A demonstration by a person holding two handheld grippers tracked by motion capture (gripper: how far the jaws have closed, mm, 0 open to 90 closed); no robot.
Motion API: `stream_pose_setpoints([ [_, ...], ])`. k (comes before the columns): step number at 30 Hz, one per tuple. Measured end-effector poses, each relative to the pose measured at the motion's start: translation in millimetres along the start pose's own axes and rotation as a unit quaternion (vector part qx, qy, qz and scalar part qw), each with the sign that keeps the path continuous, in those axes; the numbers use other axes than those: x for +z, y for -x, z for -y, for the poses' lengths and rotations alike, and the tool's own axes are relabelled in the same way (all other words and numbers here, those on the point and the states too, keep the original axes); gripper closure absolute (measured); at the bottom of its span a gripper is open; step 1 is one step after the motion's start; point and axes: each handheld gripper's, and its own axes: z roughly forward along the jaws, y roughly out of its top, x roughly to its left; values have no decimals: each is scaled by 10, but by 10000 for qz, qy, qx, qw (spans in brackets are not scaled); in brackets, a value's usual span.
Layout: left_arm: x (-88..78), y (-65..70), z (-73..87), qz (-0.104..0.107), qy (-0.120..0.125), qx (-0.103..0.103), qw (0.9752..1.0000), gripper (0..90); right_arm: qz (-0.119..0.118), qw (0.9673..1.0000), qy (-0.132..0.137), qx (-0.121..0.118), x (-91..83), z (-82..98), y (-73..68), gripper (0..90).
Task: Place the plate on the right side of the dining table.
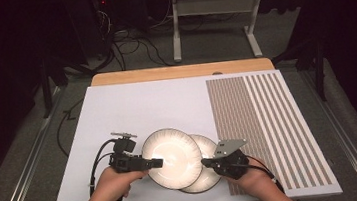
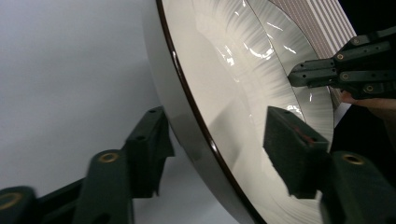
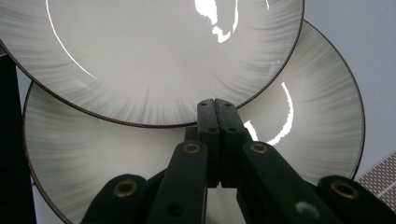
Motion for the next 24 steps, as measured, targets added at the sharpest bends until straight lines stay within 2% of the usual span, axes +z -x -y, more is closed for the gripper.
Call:
stream_pose_setpoints([
  [2,12,3,-5,12,-54,-18,10000,459,0,10000,1,-10,0,0,2,900],
  [3,37,4,-15,10,-203,-31,9998,499,10,10000,3,-5,1,0,-1,900],
  [6,53,12,-15,-17,-214,-52,9998,549,9,10000,1,1,0,0,-2,900],
  [7,57,13,-14,-98,-196,-63,9997,579,20,10000,-15,-9,-1,-2,-2,900],
  [12,45,-20,-16,-2,-122,-241,9996,614,29,10000,1,-29,4,-2,-9,900],
  [14,31,-27,-16,66,-58,-258,9996,645,33,10000,-38,-20,4,-2,-17,900],
  [20,29,-16,-14,44,12,-240,9997,660,51,10000,-32,-36,-2,-7,-27,900],
  [24,23,-44,-5,104,96,-336,9993,680,83,10000,6,-22,-22,-8,-19,900],
])
